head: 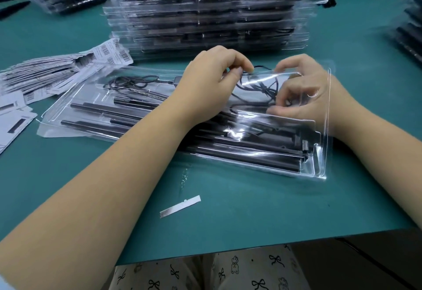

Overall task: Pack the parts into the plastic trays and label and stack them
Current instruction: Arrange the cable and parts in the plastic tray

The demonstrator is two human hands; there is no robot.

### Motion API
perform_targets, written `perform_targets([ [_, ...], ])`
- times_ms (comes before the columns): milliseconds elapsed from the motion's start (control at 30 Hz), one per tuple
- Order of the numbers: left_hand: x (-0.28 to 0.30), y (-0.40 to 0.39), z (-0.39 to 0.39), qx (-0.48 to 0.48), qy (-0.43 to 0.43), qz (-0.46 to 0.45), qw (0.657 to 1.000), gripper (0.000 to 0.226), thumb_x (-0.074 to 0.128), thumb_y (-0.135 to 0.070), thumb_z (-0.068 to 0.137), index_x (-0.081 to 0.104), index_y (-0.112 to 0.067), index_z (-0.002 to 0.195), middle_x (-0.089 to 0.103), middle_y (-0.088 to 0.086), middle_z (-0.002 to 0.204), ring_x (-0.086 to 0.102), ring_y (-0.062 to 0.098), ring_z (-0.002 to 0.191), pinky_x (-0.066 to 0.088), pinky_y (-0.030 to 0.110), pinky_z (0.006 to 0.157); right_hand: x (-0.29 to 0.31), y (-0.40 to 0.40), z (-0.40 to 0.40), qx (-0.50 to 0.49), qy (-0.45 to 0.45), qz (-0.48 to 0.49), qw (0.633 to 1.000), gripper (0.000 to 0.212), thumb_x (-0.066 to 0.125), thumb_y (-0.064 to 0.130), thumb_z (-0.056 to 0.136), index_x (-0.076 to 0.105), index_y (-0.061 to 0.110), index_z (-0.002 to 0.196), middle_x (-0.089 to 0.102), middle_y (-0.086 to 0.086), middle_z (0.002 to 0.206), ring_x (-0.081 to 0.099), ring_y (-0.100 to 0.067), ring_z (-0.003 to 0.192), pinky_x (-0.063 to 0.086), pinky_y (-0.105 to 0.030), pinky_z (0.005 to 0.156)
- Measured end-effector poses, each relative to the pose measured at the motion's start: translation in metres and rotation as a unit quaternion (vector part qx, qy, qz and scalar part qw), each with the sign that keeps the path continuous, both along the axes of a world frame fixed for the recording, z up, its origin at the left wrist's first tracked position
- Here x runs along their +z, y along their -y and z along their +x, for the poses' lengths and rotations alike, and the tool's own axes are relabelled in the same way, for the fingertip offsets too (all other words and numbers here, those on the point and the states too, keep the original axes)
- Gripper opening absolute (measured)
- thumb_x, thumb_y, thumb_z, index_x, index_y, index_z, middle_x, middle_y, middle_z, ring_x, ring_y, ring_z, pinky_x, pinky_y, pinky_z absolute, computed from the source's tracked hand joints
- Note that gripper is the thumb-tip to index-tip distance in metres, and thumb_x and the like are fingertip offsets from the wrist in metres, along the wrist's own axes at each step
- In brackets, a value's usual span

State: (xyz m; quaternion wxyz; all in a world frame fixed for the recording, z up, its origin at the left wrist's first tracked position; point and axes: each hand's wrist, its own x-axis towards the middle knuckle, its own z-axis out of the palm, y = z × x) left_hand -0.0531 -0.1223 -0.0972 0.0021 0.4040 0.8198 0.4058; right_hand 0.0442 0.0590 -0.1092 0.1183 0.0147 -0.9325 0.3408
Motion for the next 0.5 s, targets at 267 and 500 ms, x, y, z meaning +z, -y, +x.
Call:
perform_targets([
  [267, -0.0013, -0.001, -0.0002, 0.003, -0.007, -0.018, 1.0, 0.021, 0.045, -0.016, 0.098, 0.056, -0.034, 0.094, 0.045, -0.018, 0.087, 0.05, 0.014, 0.096, 0.04, 0.029, 0.089, 0.0014, -0.0006, -0.0004, 0.052, 0.044, -0.042, 0.997, 0.03, 0.073, 0.043, 0.062, 0.065, 0.014, 0.058, 0.063, 0.005, 0.117, 0.051, 0.01, 0.104, 0.037, -0.004, 0.074],
  [500, -0.0016, -0.0017, -0.0007, 0.009, -0.018, -0.019, 1.0, 0.021, 0.045, -0.016, 0.098, 0.055, -0.034, 0.093, 0.043, -0.021, 0.086, 0.049, 0.014, 0.095, 0.039, 0.027, 0.087, 0.002, 0.0005, -0.0016, 0.036, 0.016, -0.07, 0.997, 0.023, 0.078, 0.034, 0.066, 0.062, 0.048, 0.077, 0.065, 0.013, 0.09, 0.06, 0.0, 0.089, 0.047, -0.022, 0.087],
])
